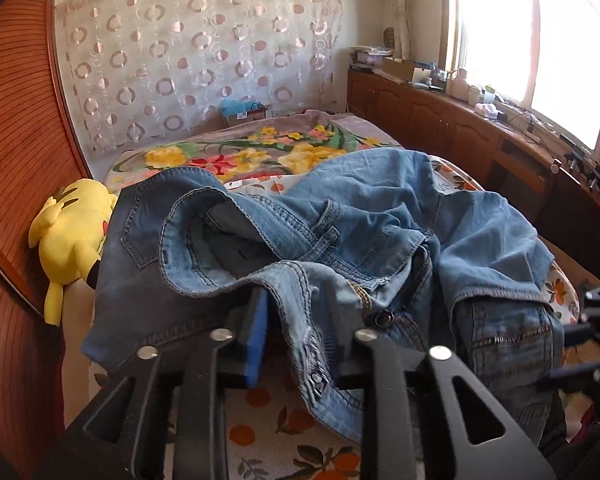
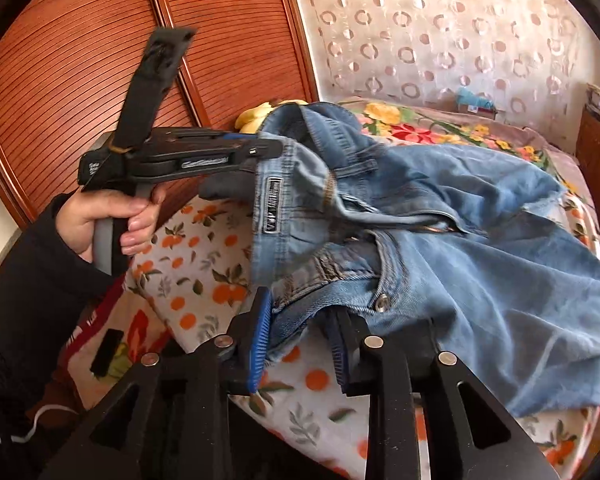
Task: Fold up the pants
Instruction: 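Lay the jeans flat on the bed and open the right tool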
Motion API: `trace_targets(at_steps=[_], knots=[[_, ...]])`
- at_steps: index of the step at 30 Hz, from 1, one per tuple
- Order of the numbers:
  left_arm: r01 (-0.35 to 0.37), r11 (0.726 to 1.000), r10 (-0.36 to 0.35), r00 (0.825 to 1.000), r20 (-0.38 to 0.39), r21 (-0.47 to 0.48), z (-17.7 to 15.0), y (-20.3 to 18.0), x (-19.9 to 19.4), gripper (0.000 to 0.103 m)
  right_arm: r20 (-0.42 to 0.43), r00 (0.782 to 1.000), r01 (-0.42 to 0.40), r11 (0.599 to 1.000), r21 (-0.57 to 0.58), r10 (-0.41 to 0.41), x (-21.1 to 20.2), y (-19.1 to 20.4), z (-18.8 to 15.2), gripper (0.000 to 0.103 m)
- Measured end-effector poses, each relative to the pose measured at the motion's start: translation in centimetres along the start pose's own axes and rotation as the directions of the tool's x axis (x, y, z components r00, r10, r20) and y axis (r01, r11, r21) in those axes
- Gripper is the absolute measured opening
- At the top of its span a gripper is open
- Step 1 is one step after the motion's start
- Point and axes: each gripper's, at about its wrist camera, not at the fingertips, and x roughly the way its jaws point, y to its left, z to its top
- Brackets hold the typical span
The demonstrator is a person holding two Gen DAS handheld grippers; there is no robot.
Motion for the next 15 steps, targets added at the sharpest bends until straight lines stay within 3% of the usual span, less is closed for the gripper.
trace_targets(at_steps=[2,4,6,10,12,14,15], knots=[[0.012,1.0,-0.012,1.0,0.025,-0.008,-0.6,-0.1,-1.1,0.047,-0.003,1.0,0.02,1.0,-0.002,-0.02,-1.1,0.0,-0.1,0.032],[0.021,1.0,-0.021,0.999,0.044,-0.007,-0.9,-0.2,-1.7,0.049,0.007,0.998,0.057,0.998,0.004,-0.057,-2.1,-0.4,-0.6,0.044],[0.028,1.0,-0.027,0.998,0.058,-0.006,-1.0,-0.7,-2.4,0.052,0.02,0.998,0.06,0.998,0.023,-0.06,-3.5,-1.4,-1.3,0.048],[0.057,0.998,-0.058,0.995,0.08,0.013,-1.0,-2.4,-3.0,0.053,0.064,0.985,0.152,0.985,0.083,-0.157,-6.5,-4.1,-3.0,0.051],[0.087,0.996,-0.089,0.992,0.086,0.026,-0.8,-3.6,-2.7,0.053,0.074,0.972,0.214,0.969,0.121,-0.224,-8.0,-6.3,-4.5,0.053],[0.103,0.994,-0.106,0.99,0.091,0.041,-0.5,-4.6,-2.1,0.053,0.06,0.945,0.31,0.937,0.162,-0.323,-8.7,-9.2,-6.0,0.053],[0.114,0.992,-0.118,0.989,0.092,0.049,-0.4,-5.1,-1.6,0.061,0.05,0.93,0.349,0.919,0.183,-0.363,-9.0,-10.6,-6.9,0.054]])
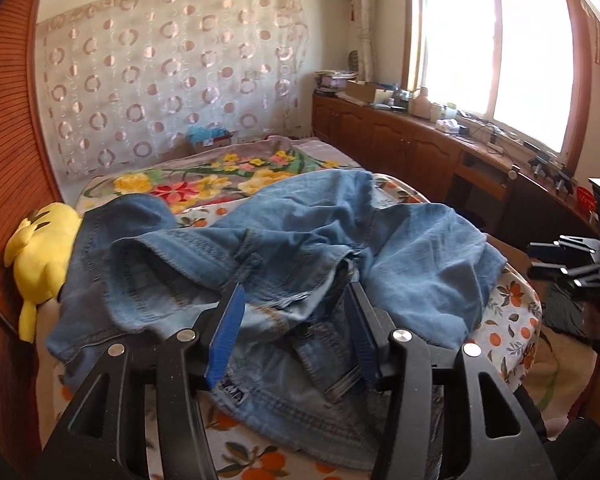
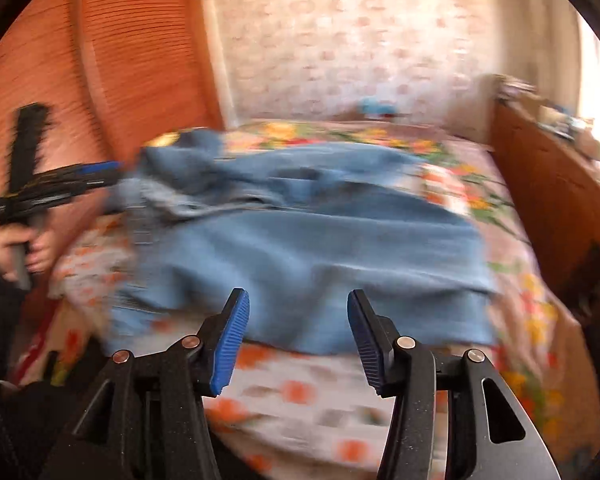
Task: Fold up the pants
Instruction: 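Lay the jeans flat on the bed and open the right tool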
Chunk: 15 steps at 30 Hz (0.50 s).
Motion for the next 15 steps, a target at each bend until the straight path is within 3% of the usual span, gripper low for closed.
trace_targets(at_steps=[2,7,15], knots=[[0.001,1.0,-0.001,1.0,0.013,0.002,0.1,-0.9,1.2,0.081,-0.006,0.998,0.066,0.997,0.047,-0.065,0.5,-3.3,-1.2,0.054],[0.024,1.0,-0.024,1.0,0.017,-0.003,0.1,-2.3,4.3,0.081,-0.069,0.985,0.165,0.977,0.137,-0.156,3.0,-8.8,-3.5,0.054],[-0.009,1.0,0.009,1.0,0.007,-0.001,-0.3,-2.0,7.8,0.081,-0.129,0.982,0.15,0.983,0.11,-0.135,6.7,-9.6,-2.6,0.054]])
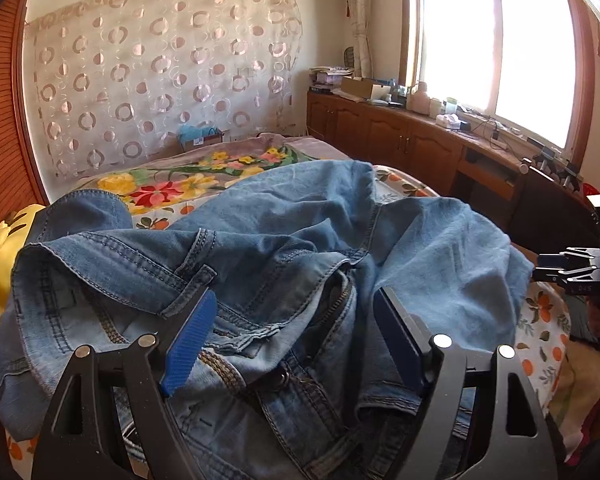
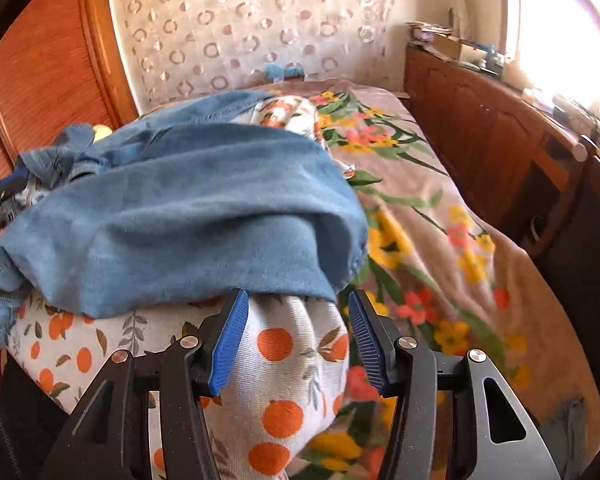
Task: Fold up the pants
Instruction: 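Lay the jeans flat on the bed and open the right tool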
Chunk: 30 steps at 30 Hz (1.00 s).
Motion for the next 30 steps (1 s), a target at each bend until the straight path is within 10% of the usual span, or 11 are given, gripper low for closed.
trace_targets(at_steps=[12,15,18,30], knots=[[-0.063,0.998,0.062,0.997,0.036,0.005,-2.1,0.5,0.1,0.081,0.046,0.998,0.038,0.992,0.123,-0.044,3.3,-2.0,3.1,0.052],[-0.061,0.998,0.062,0.997,0.047,-0.01,-2.2,1.0,-0.2,0.081,0.052,0.998,0.024,0.99,0.136,-0.031,3.8,-2.3,3.8,0.013],[-0.058,0.998,0.06,0.997,0.051,-0.029,-2.3,1.5,-0.5,0.081,0.09,0.995,0.025,0.992,0.121,-0.036,3.5,-2.0,4.7,0.004],[-0.056,0.998,0.059,0.995,0.082,-0.04,-2.4,1.2,-5.0,0.081,0.389,0.92,0.043,0.999,0.012,-0.044,-9.7,1.4,9.8,0.004]])
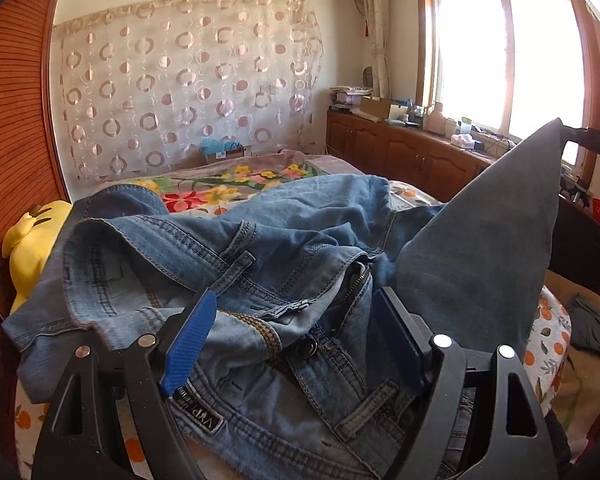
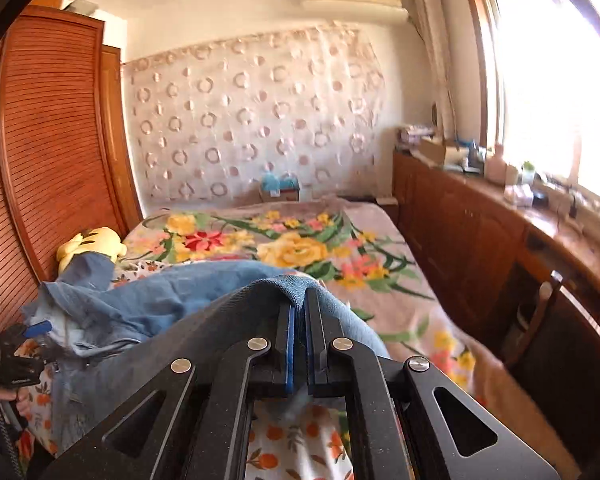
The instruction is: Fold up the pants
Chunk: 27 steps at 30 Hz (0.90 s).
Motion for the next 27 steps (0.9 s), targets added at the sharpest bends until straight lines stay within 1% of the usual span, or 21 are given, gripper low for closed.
trace_targets(at_steps=[2,5,9,11,14,16,20,23,27], knots=[[0.001,1.0,-0.001,1.0,0.008,-0.004,0.0,0.2,-0.5,0.081,-0.018,1.0,-0.009,1.0,-0.025,0.008,-1.0,0.4,-0.6,0.004],[0.004,1.0,-0.004,1.0,0.007,-0.017,0.0,0.6,-1.2,0.081,-0.046,0.999,-0.003,0.999,-0.049,0.001,-1.8,0.2,-2.5,0.004],[0.019,0.999,-0.019,1.0,-0.008,-0.028,-0.3,0.6,-1.9,0.081,-0.089,0.996,0.016,0.999,-0.04,-0.02,-3.6,-0.6,-4.2,0.004],[0.026,0.999,-0.027,0.999,-0.02,-0.021,-0.7,0.2,-2.1,0.081,-0.132,0.99,0.044,0.998,-0.039,-0.049,-4.2,-0.9,-5.4,0.004],[0.031,1.0,-0.031,0.998,-0.045,-0.005,-1.5,-0.5,-2.2,0.081,-0.209,0.974,0.081,0.996,-0.023,-0.084,-3.2,-2.6,-8.1,0.004],[0.031,1.0,-0.031,0.997,-0.077,-0.001,-2.3,-1.0,-2.2,0.081,-0.242,0.966,0.094,0.996,0.007,-0.089,-2.5,-3.5,-9.1,0.004],[0.044,0.999,-0.045,0.989,-0.14,-0.008,-4.0,-2.1,-2.4,0.081,-0.256,0.964,0.093,0.995,0.046,-0.079,-2.1,-4.1,-10.5,0.004],[0.06,0.998,-0.059,0.984,-0.17,0.004,-5.4,-3.3,-2.8,0.081,-0.261,0.962,0.095,0.994,0.056,-0.078,-1.3,-4.3,-10.4,0.004],[0.087,0.996,-0.087,0.974,-0.209,-0.006,-6.9,-5.0,-3.5,0.081,-0.256,0.963,0.101,0.993,0.067,-0.081,-1.3,-3.9,-10.2,0.004]])
